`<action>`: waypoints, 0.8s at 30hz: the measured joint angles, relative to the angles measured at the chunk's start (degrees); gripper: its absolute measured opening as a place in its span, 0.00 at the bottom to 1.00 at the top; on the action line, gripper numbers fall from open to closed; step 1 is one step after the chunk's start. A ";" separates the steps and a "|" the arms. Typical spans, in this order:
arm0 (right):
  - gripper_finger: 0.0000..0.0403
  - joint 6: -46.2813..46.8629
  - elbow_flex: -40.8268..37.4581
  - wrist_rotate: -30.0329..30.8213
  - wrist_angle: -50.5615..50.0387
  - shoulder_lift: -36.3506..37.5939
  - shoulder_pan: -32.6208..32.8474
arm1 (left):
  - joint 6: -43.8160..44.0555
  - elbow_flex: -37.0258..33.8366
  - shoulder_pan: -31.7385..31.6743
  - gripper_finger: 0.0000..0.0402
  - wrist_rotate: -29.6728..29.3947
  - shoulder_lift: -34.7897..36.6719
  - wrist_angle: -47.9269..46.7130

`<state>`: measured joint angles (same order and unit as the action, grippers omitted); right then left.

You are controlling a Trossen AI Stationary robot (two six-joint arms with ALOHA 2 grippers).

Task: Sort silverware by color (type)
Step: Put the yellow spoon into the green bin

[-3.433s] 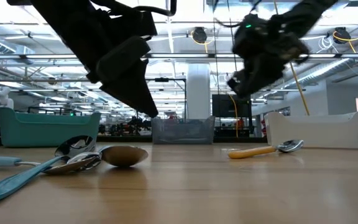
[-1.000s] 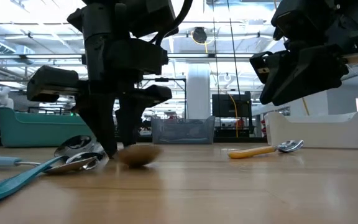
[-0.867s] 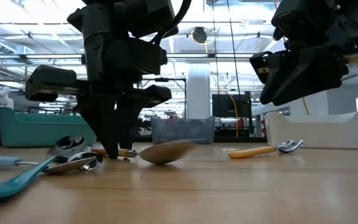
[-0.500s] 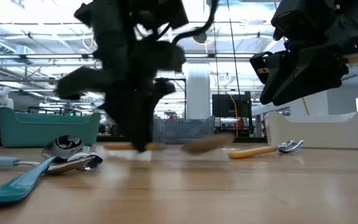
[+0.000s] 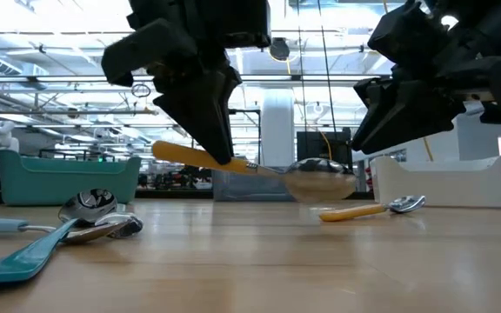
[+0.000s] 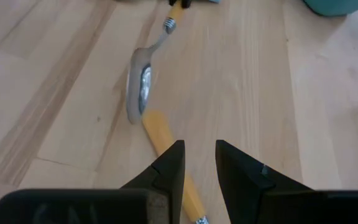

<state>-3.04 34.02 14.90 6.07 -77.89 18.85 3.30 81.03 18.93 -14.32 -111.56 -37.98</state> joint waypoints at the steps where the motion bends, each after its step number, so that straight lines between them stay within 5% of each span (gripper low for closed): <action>1: 0.21 0.39 0.00 0.02 -0.24 0.00 -0.02 | 0.81 0.00 0.18 0.10 -0.35 -0.03 0.25; 12: 0.21 2.72 0.00 -0.17 -0.50 0.00 0.00 | 3.87 0.07 1.08 0.00 -0.49 -4.22 2.61; 24: 0.21 2.89 0.00 -3.13 -0.57 0.00 0.02 | 12.30 0.09 0.90 0.09 -1.47 -6.31 3.47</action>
<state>-0.14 34.02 11.77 5.50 -77.89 18.87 15.59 81.12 19.83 -15.79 -117.87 -34.51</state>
